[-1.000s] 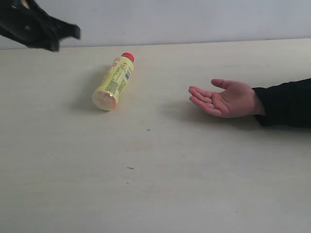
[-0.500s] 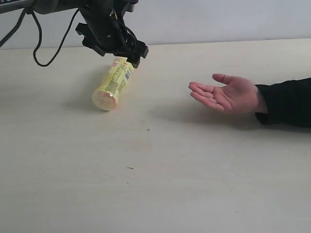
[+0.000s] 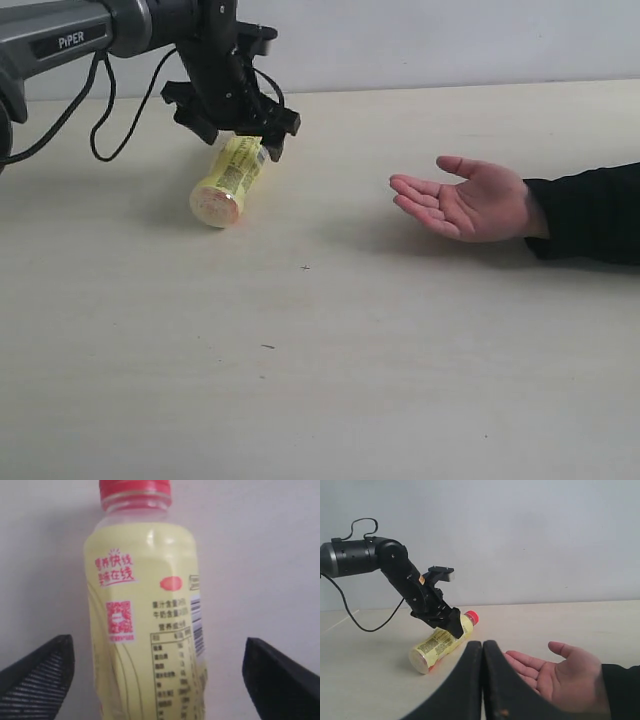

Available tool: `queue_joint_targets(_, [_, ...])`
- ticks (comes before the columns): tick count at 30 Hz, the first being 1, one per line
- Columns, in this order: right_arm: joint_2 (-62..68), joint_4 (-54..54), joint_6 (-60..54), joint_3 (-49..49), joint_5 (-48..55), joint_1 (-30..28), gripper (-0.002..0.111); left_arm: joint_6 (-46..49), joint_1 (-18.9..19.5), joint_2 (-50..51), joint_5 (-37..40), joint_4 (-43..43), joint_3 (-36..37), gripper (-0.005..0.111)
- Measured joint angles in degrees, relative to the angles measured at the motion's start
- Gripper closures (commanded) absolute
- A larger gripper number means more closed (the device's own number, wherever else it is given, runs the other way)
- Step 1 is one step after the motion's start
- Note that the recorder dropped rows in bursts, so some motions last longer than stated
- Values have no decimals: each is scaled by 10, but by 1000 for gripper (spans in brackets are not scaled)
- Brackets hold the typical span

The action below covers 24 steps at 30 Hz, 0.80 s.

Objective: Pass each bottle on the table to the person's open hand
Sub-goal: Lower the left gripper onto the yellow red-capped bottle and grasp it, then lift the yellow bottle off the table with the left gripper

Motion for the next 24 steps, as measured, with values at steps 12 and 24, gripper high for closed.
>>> queue_joint_targets(12, [0,0,0,0,0,0,108,45,14,30,-15,-35,-1,22])
queue_joint_targets(24, [0,0,1,0,0,0,108,60,14,39,-34,-35,-3,57])
